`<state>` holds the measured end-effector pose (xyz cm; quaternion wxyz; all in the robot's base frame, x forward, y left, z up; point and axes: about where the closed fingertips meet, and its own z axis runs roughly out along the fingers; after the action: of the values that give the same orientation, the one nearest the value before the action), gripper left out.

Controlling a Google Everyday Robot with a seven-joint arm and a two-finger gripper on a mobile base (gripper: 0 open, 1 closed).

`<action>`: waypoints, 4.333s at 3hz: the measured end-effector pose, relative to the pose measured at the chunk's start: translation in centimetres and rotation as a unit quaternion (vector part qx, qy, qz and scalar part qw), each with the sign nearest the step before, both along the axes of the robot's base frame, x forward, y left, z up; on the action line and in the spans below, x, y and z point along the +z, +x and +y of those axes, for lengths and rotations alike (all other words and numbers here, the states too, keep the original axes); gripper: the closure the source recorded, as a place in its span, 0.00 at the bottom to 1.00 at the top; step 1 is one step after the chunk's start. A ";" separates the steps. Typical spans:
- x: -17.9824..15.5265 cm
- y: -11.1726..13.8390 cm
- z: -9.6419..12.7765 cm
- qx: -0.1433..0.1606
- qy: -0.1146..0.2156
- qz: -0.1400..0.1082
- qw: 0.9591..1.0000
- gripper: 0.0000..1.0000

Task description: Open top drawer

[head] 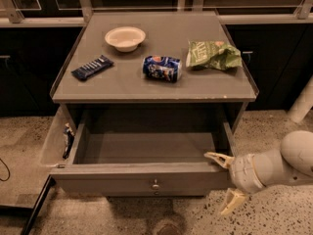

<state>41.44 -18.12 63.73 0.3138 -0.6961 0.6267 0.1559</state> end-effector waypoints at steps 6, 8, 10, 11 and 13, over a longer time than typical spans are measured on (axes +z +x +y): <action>-0.1 -3.6 -1.0 0.003 0.004 0.002 1.000 0.39; -0.4 -3.4 -0.7 0.005 0.002 0.007 1.000 0.00; 5.6 1.1 1.7 0.034 -0.018 -0.013 0.999 0.00; 9.2 3.7 2.3 0.041 -0.039 -0.023 0.998 0.00; 15.7 4.0 2.2 0.047 -0.066 -0.067 0.994 0.00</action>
Offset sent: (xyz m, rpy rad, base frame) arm -0.0433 -0.0140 0.0013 0.0037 -0.0004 0.0024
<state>45.49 -15.91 79.48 0.3006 -0.7531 0.5795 0.0813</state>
